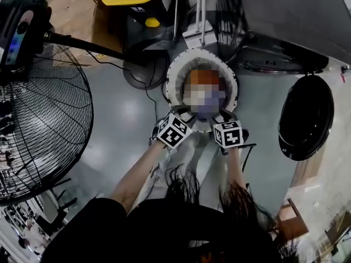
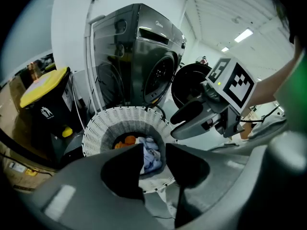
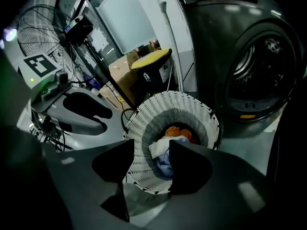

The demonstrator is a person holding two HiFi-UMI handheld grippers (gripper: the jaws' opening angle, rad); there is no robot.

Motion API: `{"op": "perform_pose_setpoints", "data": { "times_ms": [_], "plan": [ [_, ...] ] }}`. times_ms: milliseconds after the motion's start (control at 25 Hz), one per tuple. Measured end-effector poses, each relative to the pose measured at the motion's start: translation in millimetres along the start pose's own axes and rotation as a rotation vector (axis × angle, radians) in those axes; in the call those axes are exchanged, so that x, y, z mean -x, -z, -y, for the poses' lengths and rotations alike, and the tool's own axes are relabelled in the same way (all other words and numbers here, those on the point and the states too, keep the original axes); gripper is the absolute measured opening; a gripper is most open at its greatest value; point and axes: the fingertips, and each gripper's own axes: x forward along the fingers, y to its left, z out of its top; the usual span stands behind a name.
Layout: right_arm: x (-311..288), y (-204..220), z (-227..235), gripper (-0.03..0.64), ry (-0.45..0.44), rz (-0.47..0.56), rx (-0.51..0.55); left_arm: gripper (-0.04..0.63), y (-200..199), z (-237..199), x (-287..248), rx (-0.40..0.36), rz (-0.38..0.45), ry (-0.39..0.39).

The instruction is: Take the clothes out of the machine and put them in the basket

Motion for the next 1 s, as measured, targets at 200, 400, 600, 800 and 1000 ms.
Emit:
{"op": "perform_pose_setpoints", "data": {
  "times_ms": [200,400,600,800,1000],
  "plan": [
    [35.9,-30.3,-3.1,0.209,0.012,0.11,-0.028,0.133,-22.7,-2.8,20.2,0.022,0.067,-0.034],
    [84.1,-64.0,-5.6,0.142,0.034,0.233,-0.04,0.132,-57.0,-2.7,48.4,0.015,0.16,-0.051],
    [132.4,-85.9,-22.6,0.124,0.039,0.318,-0.034,0.132,-87.1,6.9,89.3,-0.015,0.242,-0.054],
    [176.9,-104.6,-44.2,0.111,0.059,0.372,0.004,0.13,-100.8,15.1,122.7,-0.047,0.287,-0.043],
    [209.3,-109.8,-71.5,0.098,0.052,0.387,0.052,0.127,-103.3,23.8,146.8,-0.092,0.305,-0.016]
  ]
}}
